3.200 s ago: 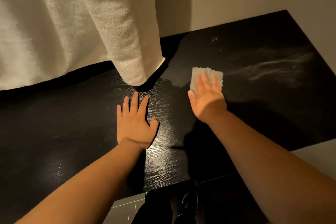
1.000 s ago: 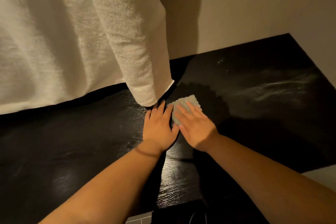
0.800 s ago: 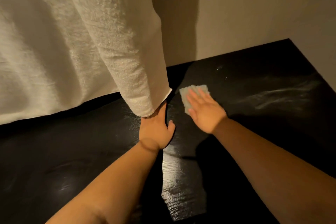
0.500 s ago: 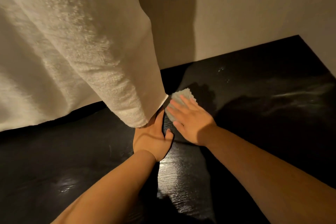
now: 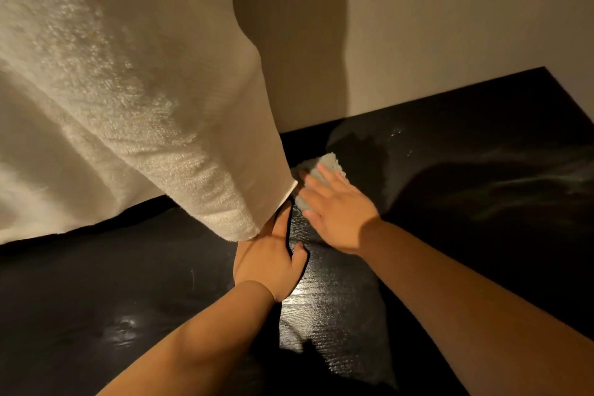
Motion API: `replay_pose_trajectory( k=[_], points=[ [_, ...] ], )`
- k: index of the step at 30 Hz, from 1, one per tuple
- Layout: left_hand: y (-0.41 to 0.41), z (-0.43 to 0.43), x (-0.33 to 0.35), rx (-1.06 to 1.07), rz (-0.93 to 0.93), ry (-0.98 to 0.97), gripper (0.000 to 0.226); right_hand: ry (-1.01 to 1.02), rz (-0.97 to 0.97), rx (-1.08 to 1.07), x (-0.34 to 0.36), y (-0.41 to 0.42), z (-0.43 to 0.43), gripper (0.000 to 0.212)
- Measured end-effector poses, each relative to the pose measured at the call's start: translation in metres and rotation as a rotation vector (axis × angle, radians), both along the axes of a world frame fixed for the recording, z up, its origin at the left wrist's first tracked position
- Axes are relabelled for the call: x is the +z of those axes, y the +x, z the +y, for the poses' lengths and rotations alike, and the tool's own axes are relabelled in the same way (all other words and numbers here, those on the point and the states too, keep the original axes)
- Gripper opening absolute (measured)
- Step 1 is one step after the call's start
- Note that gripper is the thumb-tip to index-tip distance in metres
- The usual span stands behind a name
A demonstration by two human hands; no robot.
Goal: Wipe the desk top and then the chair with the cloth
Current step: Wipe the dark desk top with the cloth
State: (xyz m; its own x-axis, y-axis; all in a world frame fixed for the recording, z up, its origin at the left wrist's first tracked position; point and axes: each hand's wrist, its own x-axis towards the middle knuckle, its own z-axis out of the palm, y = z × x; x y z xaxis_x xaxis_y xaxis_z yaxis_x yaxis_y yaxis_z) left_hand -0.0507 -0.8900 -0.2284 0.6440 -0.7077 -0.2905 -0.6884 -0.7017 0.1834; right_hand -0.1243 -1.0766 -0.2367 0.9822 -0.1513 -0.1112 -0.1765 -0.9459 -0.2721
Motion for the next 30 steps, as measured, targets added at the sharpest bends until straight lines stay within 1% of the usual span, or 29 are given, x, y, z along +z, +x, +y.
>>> replay_pose_trajectory(
  k=[2, 3, 4, 5, 7, 8, 9, 10, 11, 12, 13, 14, 15, 16, 18, 19, 20, 22, 24, 25, 26, 27, 28, 30],
  points=[
    [0.001, 0.001, -0.002, -0.001, 0.007, -0.006, 0.08, -0.028, 0.027, 0.01, -0.003, 0.002, -0.019, 0.055],
    [0.001, 0.002, -0.003, 0.003, 0.017, -0.012, 0.081, -0.061, 0.0, -0.037, -0.005, 0.006, -0.032, 0.057],
    [0.002, 0.003, -0.003, 0.01, 0.028, -0.019, 0.081, -0.081, -0.053, -0.115, -0.007, 0.012, -0.048, 0.057],
    [0.002, 0.003, -0.004, 0.016, 0.036, -0.025, 0.081, -0.065, -0.051, -0.206, -0.005, 0.018, -0.062, 0.056],
    [0.001, 0.002, -0.004, 0.016, 0.04, -0.026, 0.082, -0.016, 0.055, -0.369, 0.001, 0.031, -0.074, 0.057],
    [0.001, 0.002, -0.005, 0.015, 0.041, -0.024, 0.082, -0.03, 0.082, -0.422, 0.001, 0.039, -0.071, 0.058],
    [0.001, 0.002, -0.005, 0.015, 0.04, -0.022, 0.082, -0.039, 0.107, -0.414, 0.005, 0.045, -0.062, 0.058],
    [0.001, 0.002, -0.004, 0.016, 0.037, -0.019, 0.082, -0.074, 0.135, -0.314, 0.006, 0.05, -0.048, 0.059],
    [0.001, 0.002, -0.004, 0.014, 0.032, -0.015, 0.082, -0.147, 0.144, -0.166, 0.003, 0.052, -0.034, 0.056],
    [0.001, 0.001, -0.004, 0.011, 0.028, -0.011, 0.082, -0.224, 0.109, -0.027, 0.002, 0.049, -0.022, 0.045],
    [0.001, 0.001, -0.003, 0.01, 0.031, -0.011, 0.083, -0.243, 0.06, 0.034, 0.002, 0.044, -0.017, 0.033],
    [0.001, 0.002, -0.003, 0.011, 0.037, -0.015, 0.083, -0.209, 0.023, 0.051, 0.003, 0.04, -0.019, 0.027],
    [0.002, 0.002, -0.003, 0.013, 0.042, -0.023, 0.084, -0.176, 0.014, 0.026, 0.002, 0.037, -0.027, 0.03],
    [0.002, 0.003, -0.003, 0.015, 0.048, -0.028, 0.083, -0.172, -0.005, -0.029, 0.002, 0.034, -0.041, 0.038],
    [0.0, 0.003, -0.001, 0.023, 0.056, -0.035, 0.081, -0.129, -0.004, -0.225, -0.001, 0.03, -0.075, 0.062],
    [-0.001, 0.003, 0.0, 0.028, 0.055, -0.037, 0.08, -0.089, 0.073, -0.347, 0.003, 0.028, -0.088, 0.065],
    [-0.001, 0.002, 0.001, 0.031, 0.056, -0.034, 0.079, -0.048, 0.135, -0.441, 0.005, 0.027, -0.095, 0.064],
    [-0.002, 0.001, 0.003, 0.028, 0.058, -0.022, 0.079, -0.019, 0.158, -0.501, 0.003, 0.028, -0.086, 0.063],
    [-0.001, 0.001, 0.002, 0.02, 0.05, -0.013, 0.079, -0.047, 0.085, -0.39, 0.004, 0.03, -0.05, 0.066],
    [0.0, 0.001, 0.001, 0.013, 0.044, -0.004, 0.079, -0.063, 0.023, -0.306, -0.001, 0.028, -0.029, 0.064],
    [0.0, 0.002, 0.0, 0.004, 0.034, 0.007, 0.079, -0.073, -0.014, -0.206, -0.005, 0.023, -0.009, 0.058],
    [0.0, 0.002, 0.0, -0.001, 0.028, 0.013, 0.079, -0.05, -0.014, -0.115, -0.003, 0.017, 0.004, 0.051],
    [0.0, 0.002, -0.001, 0.002, 0.034, 0.009, 0.078, -0.034, 0.012, -0.054, -0.003, 0.012, 0.007, 0.048],
    [0.0, 0.003, -0.001, 0.015, 0.062, -0.019, 0.077, -0.059, 0.004, 0.005, -0.001, 0.004, -0.009, 0.053]
  ],
)
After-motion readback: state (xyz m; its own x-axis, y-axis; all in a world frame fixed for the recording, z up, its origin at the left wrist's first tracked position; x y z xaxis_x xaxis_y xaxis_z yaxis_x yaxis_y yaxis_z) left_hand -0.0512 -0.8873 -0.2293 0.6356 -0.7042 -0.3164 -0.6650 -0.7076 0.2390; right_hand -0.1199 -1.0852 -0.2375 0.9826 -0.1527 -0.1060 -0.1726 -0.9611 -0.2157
